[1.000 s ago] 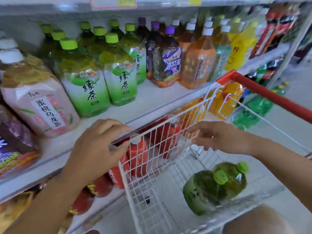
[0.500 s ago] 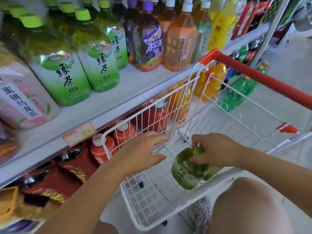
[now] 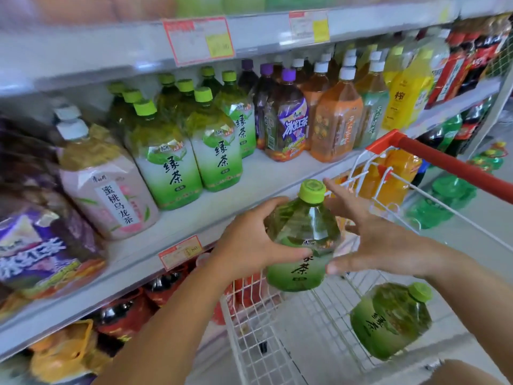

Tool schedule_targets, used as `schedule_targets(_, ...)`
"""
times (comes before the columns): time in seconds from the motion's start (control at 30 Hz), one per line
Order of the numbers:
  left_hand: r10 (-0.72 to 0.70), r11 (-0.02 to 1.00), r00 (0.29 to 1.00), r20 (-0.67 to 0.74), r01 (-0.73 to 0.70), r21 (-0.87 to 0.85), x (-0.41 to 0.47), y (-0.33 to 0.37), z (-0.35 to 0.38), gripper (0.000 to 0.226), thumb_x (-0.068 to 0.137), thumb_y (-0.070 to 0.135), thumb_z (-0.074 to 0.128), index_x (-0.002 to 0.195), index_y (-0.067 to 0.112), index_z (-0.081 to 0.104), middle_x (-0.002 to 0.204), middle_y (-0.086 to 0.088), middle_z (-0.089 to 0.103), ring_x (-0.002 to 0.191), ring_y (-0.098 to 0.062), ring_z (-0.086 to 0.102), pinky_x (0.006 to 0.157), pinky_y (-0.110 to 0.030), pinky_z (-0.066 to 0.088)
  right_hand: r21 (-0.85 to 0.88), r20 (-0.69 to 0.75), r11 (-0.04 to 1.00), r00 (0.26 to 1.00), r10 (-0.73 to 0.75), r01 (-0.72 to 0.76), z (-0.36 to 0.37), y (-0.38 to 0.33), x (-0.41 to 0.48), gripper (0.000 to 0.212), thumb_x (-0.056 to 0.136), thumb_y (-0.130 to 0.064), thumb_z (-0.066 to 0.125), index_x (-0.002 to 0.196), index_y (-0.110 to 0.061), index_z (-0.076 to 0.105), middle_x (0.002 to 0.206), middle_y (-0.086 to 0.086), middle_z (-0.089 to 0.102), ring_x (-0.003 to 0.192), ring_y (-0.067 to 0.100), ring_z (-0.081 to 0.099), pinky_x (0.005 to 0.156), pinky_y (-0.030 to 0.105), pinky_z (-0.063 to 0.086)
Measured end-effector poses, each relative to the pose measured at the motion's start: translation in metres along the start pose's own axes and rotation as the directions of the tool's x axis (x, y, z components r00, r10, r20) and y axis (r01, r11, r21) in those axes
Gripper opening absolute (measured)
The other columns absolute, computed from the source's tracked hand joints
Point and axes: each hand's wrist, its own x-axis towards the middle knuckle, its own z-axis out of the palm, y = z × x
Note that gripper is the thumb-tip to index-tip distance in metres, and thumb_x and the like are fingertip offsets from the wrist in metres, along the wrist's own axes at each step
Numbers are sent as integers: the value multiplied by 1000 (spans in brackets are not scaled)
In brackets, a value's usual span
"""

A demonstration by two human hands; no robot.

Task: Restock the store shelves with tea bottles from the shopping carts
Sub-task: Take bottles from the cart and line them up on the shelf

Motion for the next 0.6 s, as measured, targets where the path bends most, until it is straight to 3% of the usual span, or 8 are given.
schedule_targets(0.07,34,999,997,-70,-34,9,8,11,-13,87,50,51,86,129,43,52,112,24,68,102,5,64,95,-35,54,68,-76,996,995,-60,66,12,0,13,107,58,-29,88,135,-58,19,120,-50,44,112,-24,46,85,4,41)
schedule_targets(0.1,51,999,994,-96,-50,11,12,16,-19,85,51,51,86,129,43,52,112,24,68,102,6,64,95,-35,53,88,-170,989,980,-99,115,14,-3,22,98,57,-26,86,133,-49,29,115,-41,55,108,-15,56,82,7,45)
schedule_targets(0.2,68,998,985,-161,-67,15,26,31,-35,90,55,53,86,135,50,44,127,26,60,115,6,57,104,-35,47,101,-365,976,920,-143,192,0,-9,54,84,54,-33,86,129,-31,48,112,-14,68,107,4,63,93,28,51)
schedule_targets(0.27,46,999,978,-202,-44,16,34,32,-49,95,63,52,84,143,48,34,143,23,48,126,2,47,108,-31,38,75,-401,968,896,-192,241,-12,-13,78,89,55,-36,88,133,-26,46,121,-7,64,115,8,59,101,39,48)
schedule_targets(0.33,17,993,966,-258,15,120,34,19,-68,86,71,53,78,145,41,37,144,19,46,123,0,48,102,-27,38,79,-425,960,880,-211,268,-19,-14,102,90,57,-32,88,135,-23,44,122,-6,64,116,10,59,103,41,46)
schedule_targets(0.4,-10,955,958,-285,94,283,24,-8,-85,67,75,60,69,134,32,55,131,14,58,113,-4,56,95,-25,45,97,-442,960,876,-194,261,-25,-14,126,90,62,-28,87,138,-23,41,122,-12,60,116,6,56,103,34,45)
schedule_targets(0.47,-53,905,961,-270,160,394,10,-37,-95,64,70,74,64,114,29,70,108,15,66,100,-5,62,90,-30,50,106,-466,965,870,-163,238,-32,-11,149,96,62,-35,87,142,-26,37,127,-13,56,119,4,52,101,30,44)
schedule_targets(0.6,-39,864,960,-276,171,474,0,-76,-96,67,57,86,54,95,35,75,83,19,62,76,0,59,73,-32,53,134,-424,968,895,-139,214,-33,-8,180,89,70,-19,84,144,-22,35,125,-10,56,118,8,53,97,26,45)
